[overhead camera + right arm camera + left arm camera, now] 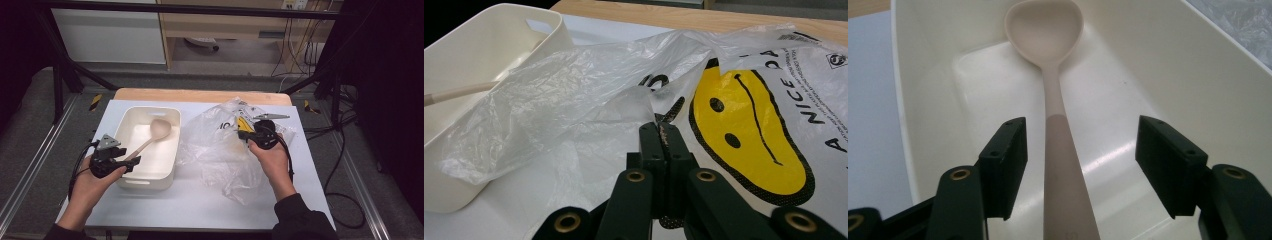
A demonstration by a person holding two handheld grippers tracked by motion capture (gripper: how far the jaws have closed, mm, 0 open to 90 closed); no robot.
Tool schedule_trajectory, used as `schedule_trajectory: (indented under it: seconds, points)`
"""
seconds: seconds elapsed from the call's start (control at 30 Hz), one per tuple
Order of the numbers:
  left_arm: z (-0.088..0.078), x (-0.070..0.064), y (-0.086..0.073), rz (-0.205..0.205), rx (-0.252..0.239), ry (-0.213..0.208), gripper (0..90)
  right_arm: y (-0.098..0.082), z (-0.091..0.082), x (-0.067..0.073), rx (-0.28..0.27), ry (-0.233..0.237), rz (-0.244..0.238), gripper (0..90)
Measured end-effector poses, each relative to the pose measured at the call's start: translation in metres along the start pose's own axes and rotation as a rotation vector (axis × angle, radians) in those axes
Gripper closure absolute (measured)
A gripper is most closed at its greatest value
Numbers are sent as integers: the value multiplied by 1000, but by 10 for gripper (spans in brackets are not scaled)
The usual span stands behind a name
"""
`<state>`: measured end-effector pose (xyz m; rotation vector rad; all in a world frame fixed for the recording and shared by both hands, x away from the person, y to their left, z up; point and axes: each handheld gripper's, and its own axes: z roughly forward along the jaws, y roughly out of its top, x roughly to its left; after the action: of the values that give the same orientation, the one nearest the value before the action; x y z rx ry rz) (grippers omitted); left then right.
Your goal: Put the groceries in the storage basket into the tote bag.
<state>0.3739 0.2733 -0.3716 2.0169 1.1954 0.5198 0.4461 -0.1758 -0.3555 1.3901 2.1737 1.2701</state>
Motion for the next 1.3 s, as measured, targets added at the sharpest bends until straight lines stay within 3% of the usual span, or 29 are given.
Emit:
schedule_trajectory:
  seconds: [0.67, 1.3]
  points:
    - [1, 9, -8, -40, 32, -2, 506, -1, -1, -4, 4, -11, 3, 900]
    - [1, 8, -9, -30, 73, -7, 646, -2, -1, -6, 7, -11, 8, 900]
